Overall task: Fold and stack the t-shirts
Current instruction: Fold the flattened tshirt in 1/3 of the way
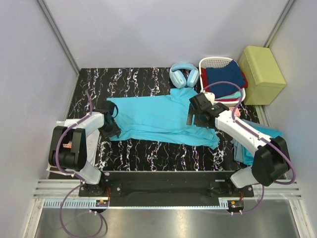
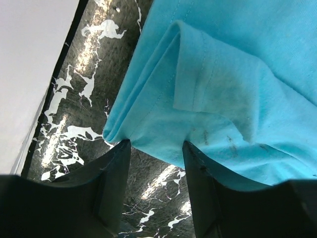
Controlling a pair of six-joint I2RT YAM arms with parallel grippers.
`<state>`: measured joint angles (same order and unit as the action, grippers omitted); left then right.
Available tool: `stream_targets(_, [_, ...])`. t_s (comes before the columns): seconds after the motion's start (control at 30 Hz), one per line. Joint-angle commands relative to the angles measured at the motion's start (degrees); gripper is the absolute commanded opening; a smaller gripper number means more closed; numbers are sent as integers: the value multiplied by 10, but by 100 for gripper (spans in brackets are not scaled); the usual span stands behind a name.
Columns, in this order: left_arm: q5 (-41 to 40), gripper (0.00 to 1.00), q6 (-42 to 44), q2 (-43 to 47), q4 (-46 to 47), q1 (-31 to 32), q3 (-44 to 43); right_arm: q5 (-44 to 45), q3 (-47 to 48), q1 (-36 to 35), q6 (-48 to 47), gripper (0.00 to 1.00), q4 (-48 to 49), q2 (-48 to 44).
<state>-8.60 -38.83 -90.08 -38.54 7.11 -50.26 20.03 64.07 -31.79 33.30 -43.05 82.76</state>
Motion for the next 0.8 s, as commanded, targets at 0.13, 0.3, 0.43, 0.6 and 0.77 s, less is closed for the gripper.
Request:
stream_targets(0.13, [20, 30, -8, -18, -2, -5, 7, 19, -6, -4, -7, 92, 9, -28])
stream_targets(0.3, [19, 1, -16, -19, -28, -5, 12, 22, -9, -4, -8, 92, 9, -35])
stream_targets(0.43, [19, 0, -23, 5, -69, -5, 17, 26, -11, -5, -6, 92, 10, -35])
stream_targets(0.6, [30, 0, -31, 44, -141, -5, 20, 25, -8, -4, -3, 92, 11, -28])
stream_targets(0.77, [33, 0, -32, 81, -198, -5, 23, 25, 1, -4, -3, 93, 13, -20])
